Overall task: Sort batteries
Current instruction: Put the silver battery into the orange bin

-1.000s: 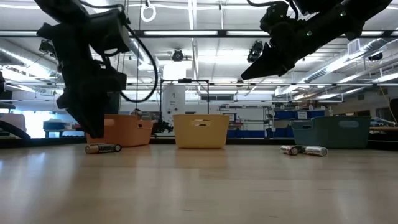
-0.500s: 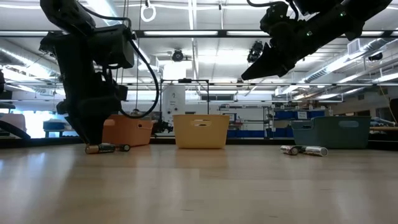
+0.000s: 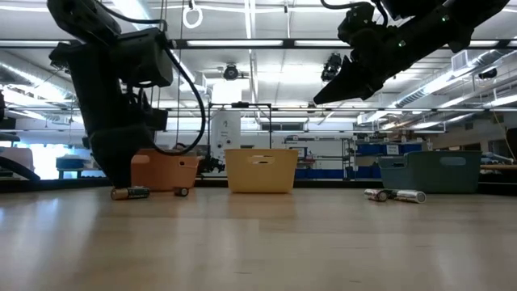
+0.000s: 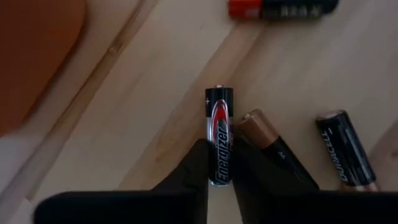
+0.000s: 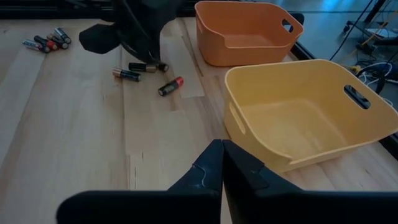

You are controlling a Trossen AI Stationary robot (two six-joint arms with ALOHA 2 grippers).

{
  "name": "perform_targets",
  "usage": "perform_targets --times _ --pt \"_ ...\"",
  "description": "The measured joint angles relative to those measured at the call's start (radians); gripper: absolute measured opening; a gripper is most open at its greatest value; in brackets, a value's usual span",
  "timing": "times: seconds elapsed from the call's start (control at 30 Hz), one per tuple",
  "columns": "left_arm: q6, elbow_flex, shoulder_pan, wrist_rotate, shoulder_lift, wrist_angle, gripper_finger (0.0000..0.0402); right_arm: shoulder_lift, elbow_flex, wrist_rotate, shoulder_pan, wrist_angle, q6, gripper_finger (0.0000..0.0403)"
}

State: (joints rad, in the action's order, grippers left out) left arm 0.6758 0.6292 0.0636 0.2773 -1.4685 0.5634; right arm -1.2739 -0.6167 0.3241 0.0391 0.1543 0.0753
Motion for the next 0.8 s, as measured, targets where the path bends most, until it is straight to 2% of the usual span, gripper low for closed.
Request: perform_targets --times 0.17,0.27,0.57,0.73,0.8 --pt "-0.038 0.016 0.026 0.013 0.014 0.023 0.0046 0.000 0.000 0.000 0.000 0.000 -0.004 0.0020" --pt "-0.064 0.046 0.040 -0.008 0.040 0.098 0.0046 0.000 0.000 0.000 0.000 0.000 -0.008 0.0016" --pt "-0.103 0.203 0.048 0.028 0.148 0.261 0.0046 0.000 0.000 0.000 0.000 0.001 -0.016 0.0022" --pt "-0.120 0.307 -0.008 0.145 0.213 0.410 0.0046 0.000 0.000 0.000 0.000 0.001 -0.019 0.0016" --pt "-0.145 0.333 -0.065 0.154 0.237 0.453 0.0046 0.000 0.000 0.000 0.000 0.002 -0.021 0.0016"
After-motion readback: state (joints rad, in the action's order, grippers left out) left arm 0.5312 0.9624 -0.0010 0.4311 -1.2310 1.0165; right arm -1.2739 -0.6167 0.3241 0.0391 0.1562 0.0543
